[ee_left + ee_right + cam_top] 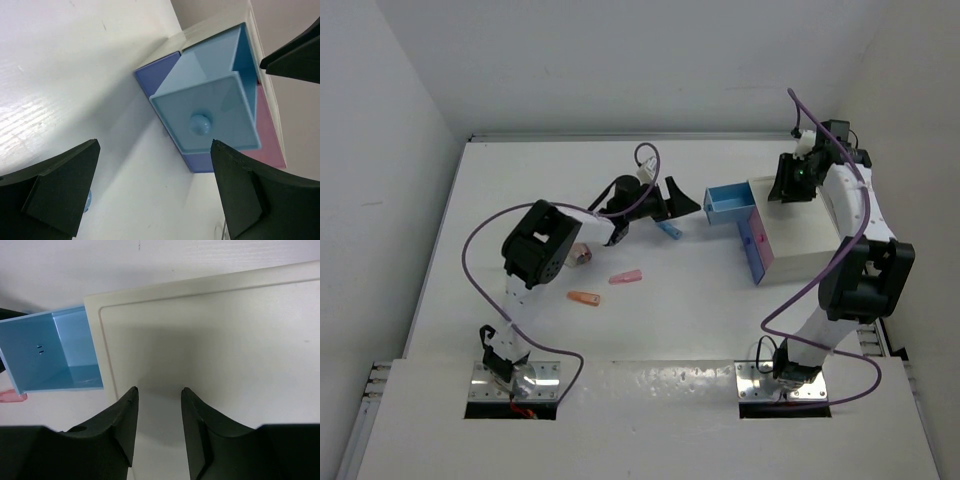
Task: Sort the stationery into containers
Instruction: Open the drawer in the storage box, then pick up the stationery from the center of the board.
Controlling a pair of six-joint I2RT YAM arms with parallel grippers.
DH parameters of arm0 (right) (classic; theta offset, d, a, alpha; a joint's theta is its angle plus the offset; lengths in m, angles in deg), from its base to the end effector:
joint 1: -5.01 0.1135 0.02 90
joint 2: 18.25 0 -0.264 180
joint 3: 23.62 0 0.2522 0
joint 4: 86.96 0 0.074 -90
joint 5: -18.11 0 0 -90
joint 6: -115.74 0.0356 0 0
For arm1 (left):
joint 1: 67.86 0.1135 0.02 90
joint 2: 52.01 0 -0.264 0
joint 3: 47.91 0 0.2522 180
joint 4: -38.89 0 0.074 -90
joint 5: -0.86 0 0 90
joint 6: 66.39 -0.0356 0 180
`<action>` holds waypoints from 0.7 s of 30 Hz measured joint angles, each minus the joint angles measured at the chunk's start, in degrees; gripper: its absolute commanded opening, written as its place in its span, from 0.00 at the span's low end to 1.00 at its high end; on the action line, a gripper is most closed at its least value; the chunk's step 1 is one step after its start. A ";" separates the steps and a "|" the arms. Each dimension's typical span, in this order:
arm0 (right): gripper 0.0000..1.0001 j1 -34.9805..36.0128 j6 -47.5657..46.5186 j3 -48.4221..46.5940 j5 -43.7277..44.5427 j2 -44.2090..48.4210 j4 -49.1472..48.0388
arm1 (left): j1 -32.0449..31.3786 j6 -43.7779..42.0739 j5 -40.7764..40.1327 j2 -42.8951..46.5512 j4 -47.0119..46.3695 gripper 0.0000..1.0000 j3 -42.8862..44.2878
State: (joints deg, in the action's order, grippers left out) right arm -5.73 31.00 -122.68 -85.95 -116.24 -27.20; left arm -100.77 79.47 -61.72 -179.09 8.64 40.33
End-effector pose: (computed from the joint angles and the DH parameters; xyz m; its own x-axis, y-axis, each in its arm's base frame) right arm 0.3605 -0.0596 0.2869 -0.8307 0.2481 -0.4985 0.1334 0.9579 0.2543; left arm 0.3941 -0.2746 0.1502 -0.7859 -0.3665 -0.4980 0.3814 0.3465 -0.8570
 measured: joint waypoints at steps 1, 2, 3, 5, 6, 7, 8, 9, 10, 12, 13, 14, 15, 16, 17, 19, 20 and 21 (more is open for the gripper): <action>0.41 0.00 -0.02 0.00 0.00 0.02 0.04 | 0.20 -0.79 0.02 0.92 1.03 1.00 -0.09; 0.43 0.00 -0.02 -0.02 0.00 0.09 0.15 | 0.44 -2.10 0.48 2.10 2.47 1.00 -0.09; 0.44 -0.02 0.00 -0.11 -0.02 0.13 0.39 | 0.83 -3.72 1.38 3.41 4.04 1.00 0.07; 0.53 -0.02 -0.07 -0.63 -0.07 0.13 1.49 | 1.75 -8.74 4.33 5.44 10.91 1.00 2.27; 0.61 -0.04 -0.02 -1.11 -0.17 0.13 2.47 | 2.23 -13.81 5.97 6.21 17.22 1.00 4.35; 0.61 -0.07 -0.28 -1.77 -0.50 0.15 3.52 | 2.69 -15.78 6.34 7.17 19.85 1.00 6.36; 0.71 -0.07 -0.81 -2.78 -0.94 0.20 4.85 | 3.28 -20.46 7.19 8.92 24.92 1.00 7.63; 0.75 -0.07 -0.90 -3.65 -1.22 0.33 5.73 | 3.96 -25.68 7.65 11.67 29.81 1.00 7.96; 0.79 -0.04 -1.44 -4.61 -1.51 0.63 6.64 | 4.76 -29.97 8.00 14.64 34.58 1.00 7.87; 0.85 -0.04 -2.47 -5.95 -1.84 2.19 8.24 | 6.82 -39.82 8.33 22.23 42.73 1.00 6.84; 0.85 -0.04 -3.10 -6.14 -2.01 3.28 8.76 | 8.37 -44.57 9.05 25.79 46.38 0.97 6.23; 0.85 -0.04 -4.07 -6.16 -2.38 4.87 9.33 | 10.36 -49.94 10.51 29.59 50.21 0.93 5.66; 0.86 -0.04 -4.85 -6.14 -2.62 6.49 9.99 | 12.46 -55.32 11.61 32.74 53.70 0.88 5.20; 0.86 -0.02 -5.55 -6.01 -2.75 8.15 10.34 | 15.30 -61.35 12.98 35.82 57.70 0.79 4.59; 0.86 0.00 -6.32 -5.60 -2.97 10.16 10.47 | 18.25 -67.19 14.36 38.58 61.79 0.76 3.87; 0.86 0.02 -7.56 -4.22 -3.19 14.05 10.88 | 24.13 -79.73 16.11 42.56 69.94 0.70 1.62; 0.86 0.11 -8.11 -3.41 -3.23 15.74 11.17 | 26.77 -85.48 16.39 44.04 73.99 0.68 -0.07; 0.86 0.13 -8.55 -2.58 -3.30 17.40 11.61 | 28.61 -90.33 16.44 44.96 77.75 0.66 -1.73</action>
State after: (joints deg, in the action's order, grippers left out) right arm -5.60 22.46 -125.26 -89.25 -98.85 -15.60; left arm -72.16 -10.86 -45.29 -134.13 86.38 38.61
